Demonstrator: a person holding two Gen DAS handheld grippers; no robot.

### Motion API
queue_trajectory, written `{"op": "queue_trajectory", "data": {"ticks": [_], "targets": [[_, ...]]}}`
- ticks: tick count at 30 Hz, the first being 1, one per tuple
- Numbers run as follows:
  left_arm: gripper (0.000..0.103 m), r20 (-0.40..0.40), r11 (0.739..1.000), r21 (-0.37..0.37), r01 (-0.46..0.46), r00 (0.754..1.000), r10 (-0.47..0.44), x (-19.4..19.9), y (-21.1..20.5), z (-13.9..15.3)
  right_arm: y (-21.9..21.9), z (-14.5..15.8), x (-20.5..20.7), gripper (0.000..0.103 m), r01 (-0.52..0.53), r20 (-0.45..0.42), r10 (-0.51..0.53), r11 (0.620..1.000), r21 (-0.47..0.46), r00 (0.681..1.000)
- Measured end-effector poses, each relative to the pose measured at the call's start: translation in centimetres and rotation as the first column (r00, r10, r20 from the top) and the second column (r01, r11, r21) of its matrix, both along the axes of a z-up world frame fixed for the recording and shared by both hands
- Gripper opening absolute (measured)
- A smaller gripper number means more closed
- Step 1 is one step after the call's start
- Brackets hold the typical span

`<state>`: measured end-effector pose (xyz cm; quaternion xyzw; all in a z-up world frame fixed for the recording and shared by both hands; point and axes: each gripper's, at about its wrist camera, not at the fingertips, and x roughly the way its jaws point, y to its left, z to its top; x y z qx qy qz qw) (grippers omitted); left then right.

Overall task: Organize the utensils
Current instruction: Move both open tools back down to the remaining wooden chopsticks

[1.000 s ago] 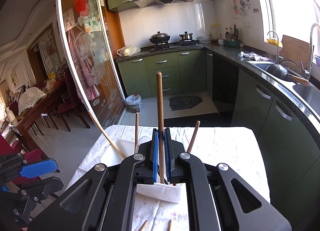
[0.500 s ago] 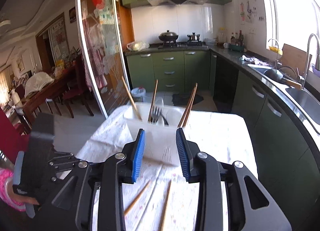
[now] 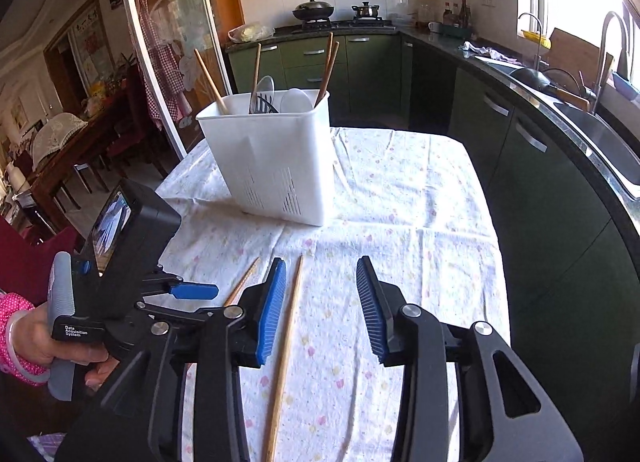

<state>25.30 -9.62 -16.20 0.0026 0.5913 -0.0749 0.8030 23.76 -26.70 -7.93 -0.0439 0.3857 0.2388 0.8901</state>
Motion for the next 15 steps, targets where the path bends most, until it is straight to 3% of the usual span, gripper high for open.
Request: {"op": "queue_trajectory", "data": {"ticks": [9, 13, 15], "targets": [[0.030, 0.009, 1.000, 0.014, -0.024, 1.000, 0.024, 0.4, -0.2, -0.5, 0.8, -1.9, 1.1, 0.038, 0.002, -0.066, -0.003, 1.000, -0.016, 0.998], [0.009, 0.021, 0.999, 0.029, -0.036, 0.999, 0.035, 0.4, 0.4, -0.4, 1.4, -2.5, 1.6, 0.038, 0.002, -0.096, -0.004, 1.000, -0.022, 0.995], [0.007, 0.017, 0.999, 0.015, -0.038, 0.999, 0.038, 0.5, 0.8, -0.4, 1.8, -2.8, 1.7, 0.038, -0.001, -0.106, -0.002, 1.000, -0.025, 0.994]]}}
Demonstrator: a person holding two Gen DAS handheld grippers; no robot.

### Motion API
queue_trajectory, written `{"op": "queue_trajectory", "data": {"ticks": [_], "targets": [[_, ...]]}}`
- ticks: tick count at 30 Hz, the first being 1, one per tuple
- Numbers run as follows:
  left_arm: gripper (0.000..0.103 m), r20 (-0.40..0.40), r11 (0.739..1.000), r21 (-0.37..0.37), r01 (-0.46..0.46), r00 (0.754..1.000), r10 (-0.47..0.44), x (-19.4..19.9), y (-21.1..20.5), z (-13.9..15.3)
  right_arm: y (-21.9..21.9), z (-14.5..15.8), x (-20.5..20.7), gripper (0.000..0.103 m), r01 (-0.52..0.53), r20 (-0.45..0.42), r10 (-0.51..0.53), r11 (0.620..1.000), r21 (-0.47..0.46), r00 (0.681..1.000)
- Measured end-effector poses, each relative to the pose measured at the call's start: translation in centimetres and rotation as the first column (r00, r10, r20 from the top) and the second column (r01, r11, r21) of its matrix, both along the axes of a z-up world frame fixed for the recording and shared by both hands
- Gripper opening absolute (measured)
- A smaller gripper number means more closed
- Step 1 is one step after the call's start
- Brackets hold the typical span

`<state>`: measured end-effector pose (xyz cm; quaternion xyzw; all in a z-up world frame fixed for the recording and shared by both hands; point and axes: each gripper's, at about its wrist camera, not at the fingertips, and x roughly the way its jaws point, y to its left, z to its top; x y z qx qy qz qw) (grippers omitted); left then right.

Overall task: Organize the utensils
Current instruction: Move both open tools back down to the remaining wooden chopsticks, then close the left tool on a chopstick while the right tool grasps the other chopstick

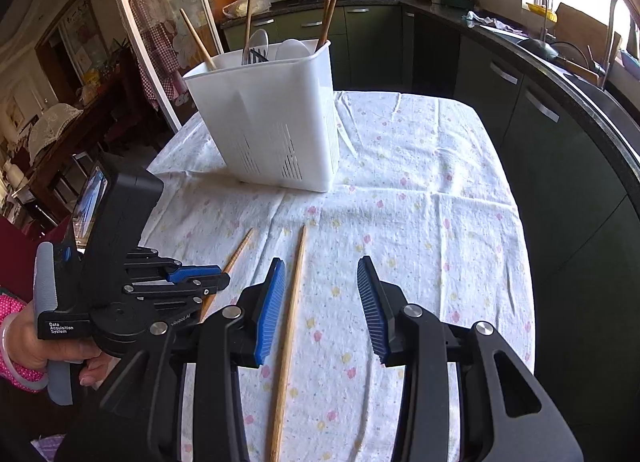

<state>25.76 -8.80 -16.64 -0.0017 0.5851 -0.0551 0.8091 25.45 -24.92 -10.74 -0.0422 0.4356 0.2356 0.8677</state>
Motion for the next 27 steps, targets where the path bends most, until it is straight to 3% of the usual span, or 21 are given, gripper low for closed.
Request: {"op": "queue_trajectory", "data": {"ticks": [5, 13, 27], "targets": [[0.006, -0.006, 1.000, -0.009, -0.007, 1.000, 0.007, -0.6, 1.4, 0.1, 1.5, -1.3, 0.6, 0.038, -0.034, -0.049, 0.033, 0.999, -0.026, 0.998], [0.006, -0.008, 0.999, -0.012, -0.038, 0.999, 0.038, -1.4, 3.8, 0.1, 5.8, -6.2, 1.7, 0.038, -0.125, -0.193, 0.100, 0.985, -0.120, 0.976], [0.006, 0.001, 0.999, -0.015, -0.032, 0.999, 0.032, -1.8, 4.8, 0.2, 7.9, -8.4, 3.3, 0.036, -0.116, -0.236, 0.073, 0.978, -0.173, 0.969]]}}
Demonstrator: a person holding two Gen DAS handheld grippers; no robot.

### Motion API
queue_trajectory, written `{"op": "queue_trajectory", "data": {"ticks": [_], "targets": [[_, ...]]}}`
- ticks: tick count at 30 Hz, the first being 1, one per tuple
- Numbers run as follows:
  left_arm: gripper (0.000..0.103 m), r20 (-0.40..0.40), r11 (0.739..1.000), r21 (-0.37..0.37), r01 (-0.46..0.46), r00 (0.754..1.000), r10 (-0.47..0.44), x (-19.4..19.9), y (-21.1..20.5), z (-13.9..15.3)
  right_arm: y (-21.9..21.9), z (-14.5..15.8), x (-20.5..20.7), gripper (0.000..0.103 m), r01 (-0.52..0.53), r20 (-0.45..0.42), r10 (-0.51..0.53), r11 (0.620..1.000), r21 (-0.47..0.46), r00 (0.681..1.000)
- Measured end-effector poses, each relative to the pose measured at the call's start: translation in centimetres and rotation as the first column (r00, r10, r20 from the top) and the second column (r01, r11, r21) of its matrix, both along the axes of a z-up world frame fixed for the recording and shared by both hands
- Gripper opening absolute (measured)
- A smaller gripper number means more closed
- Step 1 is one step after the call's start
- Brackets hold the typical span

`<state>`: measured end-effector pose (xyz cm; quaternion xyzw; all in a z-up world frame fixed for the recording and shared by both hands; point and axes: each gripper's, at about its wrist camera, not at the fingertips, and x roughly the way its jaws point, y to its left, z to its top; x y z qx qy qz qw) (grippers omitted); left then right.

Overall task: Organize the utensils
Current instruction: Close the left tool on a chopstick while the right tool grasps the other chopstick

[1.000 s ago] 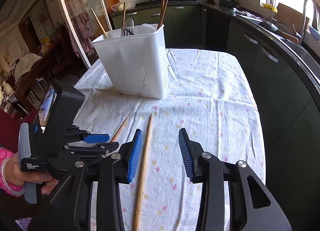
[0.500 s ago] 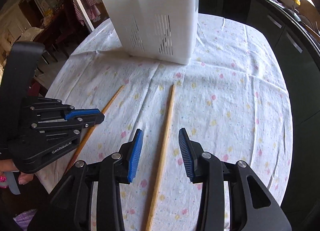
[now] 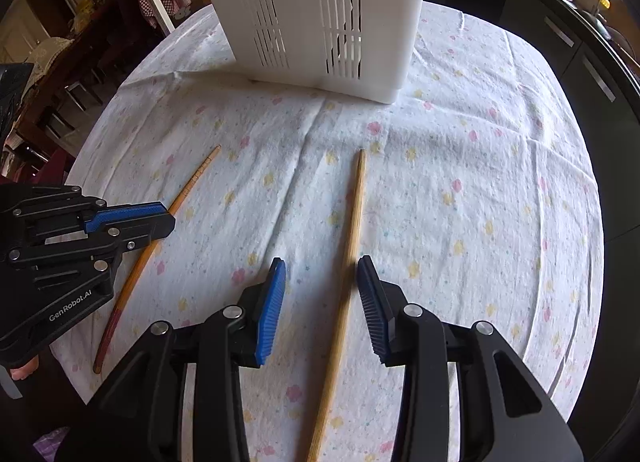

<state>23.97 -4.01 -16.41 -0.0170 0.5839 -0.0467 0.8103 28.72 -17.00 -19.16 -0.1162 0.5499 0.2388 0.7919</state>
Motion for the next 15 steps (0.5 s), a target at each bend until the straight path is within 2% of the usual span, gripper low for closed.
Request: {"op": "queue_trajectory", "data": {"ticks": [1, 4, 9, 15], "targets": [[0.006, 0.001, 1.000, 0.001, 0.000, 1.000, 0.000, 0.0, 0.0, 0.0, 0.1, 0.0, 0.1, 0.026, 0.002, 0.009, -0.002, 1.000, -0.014, 1.000], [0.007, 0.003, 1.000, 0.002, 0.003, 1.000, -0.003, 0.1, -0.2, 0.0, -0.3, 0.3, 0.0, 0.008, 0.015, 0.031, -0.014, 0.999, -0.035, 0.999], [0.006, 0.003, 1.000, -0.006, -0.004, 1.000, 0.004, 0.1, 0.1, 0.2, -1.4, 1.2, -0.4, 0.007, 0.027, 0.034, -0.028, 0.999, 0.024, 0.999], [0.006, 0.059, 1.000, -0.008, 0.004, 0.998, -0.003, -0.6, 0.7, 2.5, -3.6, 5.1, -1.8, 0.007, 0.024, 0.094, -0.037, 0.991, 0.134, 0.995]]}}
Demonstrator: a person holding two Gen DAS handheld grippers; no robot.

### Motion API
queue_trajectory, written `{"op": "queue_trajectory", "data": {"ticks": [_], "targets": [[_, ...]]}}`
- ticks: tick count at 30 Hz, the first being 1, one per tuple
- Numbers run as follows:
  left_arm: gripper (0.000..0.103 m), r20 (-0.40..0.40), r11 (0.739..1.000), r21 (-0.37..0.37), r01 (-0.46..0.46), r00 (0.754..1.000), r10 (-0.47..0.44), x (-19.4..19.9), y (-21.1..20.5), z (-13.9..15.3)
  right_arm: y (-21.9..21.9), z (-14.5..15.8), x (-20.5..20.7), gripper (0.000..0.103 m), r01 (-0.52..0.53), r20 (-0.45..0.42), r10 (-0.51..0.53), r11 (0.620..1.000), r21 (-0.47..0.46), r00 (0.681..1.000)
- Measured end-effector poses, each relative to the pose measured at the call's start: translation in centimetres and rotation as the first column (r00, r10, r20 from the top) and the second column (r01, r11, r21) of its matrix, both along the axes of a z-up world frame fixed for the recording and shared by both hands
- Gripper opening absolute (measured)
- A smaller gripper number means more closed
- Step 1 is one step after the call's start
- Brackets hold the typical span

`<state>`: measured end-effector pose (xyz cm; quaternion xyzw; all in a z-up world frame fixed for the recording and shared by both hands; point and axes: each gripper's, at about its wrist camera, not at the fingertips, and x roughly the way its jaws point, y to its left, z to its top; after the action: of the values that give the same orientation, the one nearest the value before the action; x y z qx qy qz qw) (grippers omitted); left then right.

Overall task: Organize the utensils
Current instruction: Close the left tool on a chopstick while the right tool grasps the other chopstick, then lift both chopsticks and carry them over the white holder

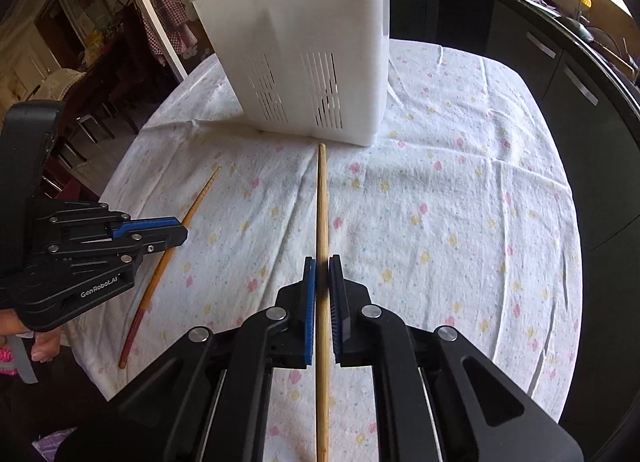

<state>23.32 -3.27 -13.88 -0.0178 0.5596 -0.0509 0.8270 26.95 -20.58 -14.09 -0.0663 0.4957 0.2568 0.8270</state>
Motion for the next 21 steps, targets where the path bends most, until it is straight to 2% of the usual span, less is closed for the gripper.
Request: {"op": "queue_trajectory", "data": {"ticks": [8, 21], "targets": [[0.006, 0.062, 1.000, -0.010, 0.023, 0.998, -0.023, -2.0, 0.1, 3.4, -2.0, 4.5, -3.4, 0.007, -0.008, 0.092, 0.001, 0.997, 0.074, 0.996], [0.006, 0.149, 0.997, 0.002, 0.072, 0.986, -0.072, -5.9, -0.4, 7.7, -4.8, 7.2, -7.4, 0.007, -0.002, 0.155, -0.022, 0.988, 0.154, 0.988]]}}
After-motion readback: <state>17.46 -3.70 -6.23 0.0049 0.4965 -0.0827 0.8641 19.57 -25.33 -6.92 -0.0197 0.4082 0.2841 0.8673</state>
